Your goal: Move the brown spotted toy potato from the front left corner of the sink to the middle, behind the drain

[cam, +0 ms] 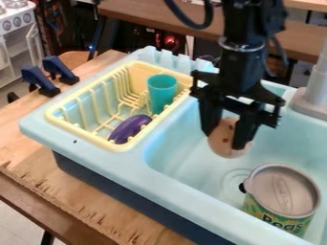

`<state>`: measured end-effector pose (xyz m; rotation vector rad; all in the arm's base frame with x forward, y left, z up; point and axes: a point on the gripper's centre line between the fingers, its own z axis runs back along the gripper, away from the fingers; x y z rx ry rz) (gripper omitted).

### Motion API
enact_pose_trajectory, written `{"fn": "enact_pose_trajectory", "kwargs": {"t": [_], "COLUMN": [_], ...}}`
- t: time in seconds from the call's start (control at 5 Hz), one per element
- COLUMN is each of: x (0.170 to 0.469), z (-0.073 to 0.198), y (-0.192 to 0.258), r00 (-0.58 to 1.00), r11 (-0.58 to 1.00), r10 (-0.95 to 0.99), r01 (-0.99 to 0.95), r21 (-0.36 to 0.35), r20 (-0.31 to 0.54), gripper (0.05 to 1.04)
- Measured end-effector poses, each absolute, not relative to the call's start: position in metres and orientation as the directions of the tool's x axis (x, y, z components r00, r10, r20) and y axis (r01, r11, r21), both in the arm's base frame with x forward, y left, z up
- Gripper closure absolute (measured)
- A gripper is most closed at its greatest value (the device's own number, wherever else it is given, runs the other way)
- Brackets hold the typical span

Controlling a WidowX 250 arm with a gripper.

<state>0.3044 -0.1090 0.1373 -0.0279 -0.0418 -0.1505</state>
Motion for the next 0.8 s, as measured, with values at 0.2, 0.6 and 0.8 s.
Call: {"fn": "enact_pose_trajectory", "kwargs": {"t": [0.2,0.6,0.8], "x": [0.314,0.336,0.343], "z": [0.114,0.106,0.107], "y": [-0.102,-0.112,-0.122], "r00": [0.991,0.988,0.985], "r11": [0.990,0.986,0.984], "r10": [-0.136,-0.154,-0.169], "r01": [0.136,0.155,0.171], "r21": [-0.044,-0.054,-0.056], "r20": [-0.003,0.028,0.039], "gripper": [0.439,0.439,0.439]}}
